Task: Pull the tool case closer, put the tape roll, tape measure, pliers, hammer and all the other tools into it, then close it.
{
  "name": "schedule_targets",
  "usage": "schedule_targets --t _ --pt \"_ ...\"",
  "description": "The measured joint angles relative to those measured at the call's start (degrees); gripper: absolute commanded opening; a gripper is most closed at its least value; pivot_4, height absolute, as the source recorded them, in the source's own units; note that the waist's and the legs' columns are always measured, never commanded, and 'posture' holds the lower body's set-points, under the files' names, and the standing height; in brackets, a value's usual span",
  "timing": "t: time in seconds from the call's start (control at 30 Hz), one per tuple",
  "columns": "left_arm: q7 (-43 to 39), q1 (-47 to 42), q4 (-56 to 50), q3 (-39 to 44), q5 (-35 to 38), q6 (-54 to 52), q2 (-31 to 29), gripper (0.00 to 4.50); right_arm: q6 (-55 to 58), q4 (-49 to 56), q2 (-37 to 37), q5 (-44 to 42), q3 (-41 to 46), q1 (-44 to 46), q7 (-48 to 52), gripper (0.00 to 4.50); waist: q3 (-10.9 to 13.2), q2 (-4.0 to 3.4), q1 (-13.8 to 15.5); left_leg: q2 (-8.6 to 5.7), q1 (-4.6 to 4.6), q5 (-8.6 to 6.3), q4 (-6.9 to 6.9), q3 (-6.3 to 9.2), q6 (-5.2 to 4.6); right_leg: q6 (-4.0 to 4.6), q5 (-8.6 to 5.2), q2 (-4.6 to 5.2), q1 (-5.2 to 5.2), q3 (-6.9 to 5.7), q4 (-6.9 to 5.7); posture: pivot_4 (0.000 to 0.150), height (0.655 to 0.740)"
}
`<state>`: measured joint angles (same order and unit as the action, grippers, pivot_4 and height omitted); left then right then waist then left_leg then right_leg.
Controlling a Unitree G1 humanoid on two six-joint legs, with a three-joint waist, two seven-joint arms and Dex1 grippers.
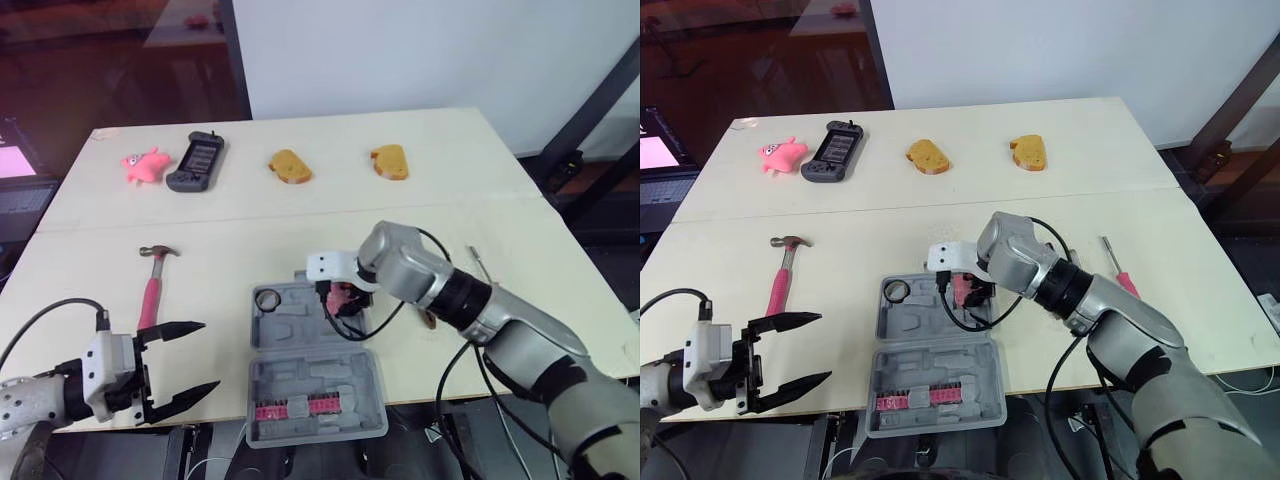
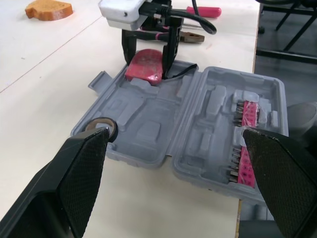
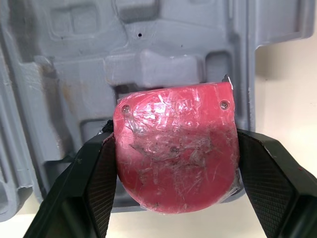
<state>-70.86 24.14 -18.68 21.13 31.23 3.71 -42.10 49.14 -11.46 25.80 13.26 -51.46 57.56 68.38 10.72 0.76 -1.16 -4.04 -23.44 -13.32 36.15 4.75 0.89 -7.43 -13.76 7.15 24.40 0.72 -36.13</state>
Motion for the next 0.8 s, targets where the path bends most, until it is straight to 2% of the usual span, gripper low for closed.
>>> schedule_targets --t 0.23,0.3,0.33,0.53,0.8 --pt "0.0 -0.3 0.0 0.0 0.0 -0.5 0.0 4.5 -0.2 0.3 -0.4 0.8 0.2 -0.5 -0.2 3.06 0.0 0.01 0.0 0.01 0.02 0.0 0.0 0.02 0.0 0.01 0.0 -0.02 -0.02 0.0 0.0 0.15 0.74" --pt "0.0 -0.5 0.0 0.0 0.0 -0.5 0.0 4.5 0.0 0.6 -0.4 1.1 0.3 -0.6 -0.3 4.08 0.0 0.01 0.0 0.01 0.02 0.0 0.0 0.02 0.01 0.01 0.0 -0.02 -0.01 0.0 0.0 0.15 0.74" --pt "0.0 -0.6 0.0 0.0 0.0 -0.5 0.0 4.5 0.0 0.8 -0.4 1.2 0.3 -0.7 -0.3 4.44 0.0 0.0 0.0 0.01 0.02 0.0 0.0 0.02 0.01 0.01 0.0 -0.03 -0.01 0.0 0.0 0.15 0.74" --pt "-0.2 -1.5 0.2 -0.1 0.0 -0.6 0.0 4.5 1.1 6.1 2.5 1.9 1.1 -0.2 0.3 4.48 0.0 -0.01 0.1 0.0 0.01 0.01 0.0 0.02 0.02 0.01 0.01 -0.02 -0.01 0.01 0.01 0.15 0.74" --pt "-0.8 -3.1 1.1 -0.3 0.0 -0.9 -0.1 4.5 5.5 17.4 6.6 -1.8 9.4 0.0 2.5 4.48 0.0 -0.01 0.1 0.02 0.0 0.01 -0.03 0.03 0.02 0.01 0.01 -0.02 -0.01 0.0 0.01 0.15 0.74"
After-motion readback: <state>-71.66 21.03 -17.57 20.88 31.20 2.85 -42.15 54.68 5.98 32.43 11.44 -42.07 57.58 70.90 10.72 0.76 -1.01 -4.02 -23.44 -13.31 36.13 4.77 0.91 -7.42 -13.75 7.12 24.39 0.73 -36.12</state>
